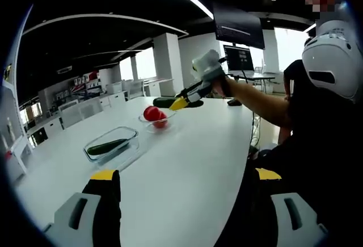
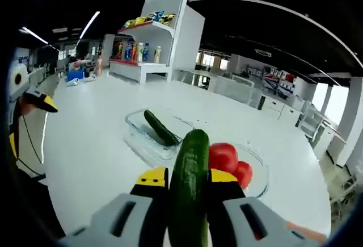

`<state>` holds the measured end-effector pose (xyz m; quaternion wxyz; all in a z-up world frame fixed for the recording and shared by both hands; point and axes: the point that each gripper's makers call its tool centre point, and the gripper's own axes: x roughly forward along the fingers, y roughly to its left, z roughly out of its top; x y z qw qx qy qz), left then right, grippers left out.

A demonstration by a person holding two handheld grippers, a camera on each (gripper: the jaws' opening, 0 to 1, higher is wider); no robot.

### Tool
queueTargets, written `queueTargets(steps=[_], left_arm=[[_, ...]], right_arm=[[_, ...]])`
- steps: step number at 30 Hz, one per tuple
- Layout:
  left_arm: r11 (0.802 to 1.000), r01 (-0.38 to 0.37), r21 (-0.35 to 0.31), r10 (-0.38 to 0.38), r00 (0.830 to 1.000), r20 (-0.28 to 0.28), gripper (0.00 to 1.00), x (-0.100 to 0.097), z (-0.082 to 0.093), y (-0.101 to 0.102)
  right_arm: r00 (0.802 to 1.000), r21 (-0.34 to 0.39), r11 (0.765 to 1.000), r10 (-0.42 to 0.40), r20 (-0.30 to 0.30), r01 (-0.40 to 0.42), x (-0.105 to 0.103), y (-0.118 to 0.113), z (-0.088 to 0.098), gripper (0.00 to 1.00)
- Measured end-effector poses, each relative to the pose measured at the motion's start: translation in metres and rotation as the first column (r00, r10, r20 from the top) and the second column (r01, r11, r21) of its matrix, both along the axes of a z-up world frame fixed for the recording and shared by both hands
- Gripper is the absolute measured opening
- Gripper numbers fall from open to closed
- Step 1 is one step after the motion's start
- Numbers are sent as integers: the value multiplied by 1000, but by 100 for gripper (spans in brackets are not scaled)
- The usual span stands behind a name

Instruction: Sort the scattered tomatoes and cucumbers on the table and place them into their respective storage containers

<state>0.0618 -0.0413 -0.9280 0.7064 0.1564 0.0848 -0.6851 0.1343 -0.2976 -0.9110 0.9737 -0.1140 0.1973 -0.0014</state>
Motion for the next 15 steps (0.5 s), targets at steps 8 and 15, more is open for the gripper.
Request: queueTargets(steps=[8, 15], left_arm=[[1000, -19, -4, 19, 1000, -11, 95, 6, -2, 6], [999, -50, -10, 50, 998, -28, 95, 20, -3, 17]], right_arm=[[988, -8, 988, 157, -16, -157, 75, 33, 27, 22], [958, 59, 959, 280, -58, -277, 125, 60, 26, 22]])
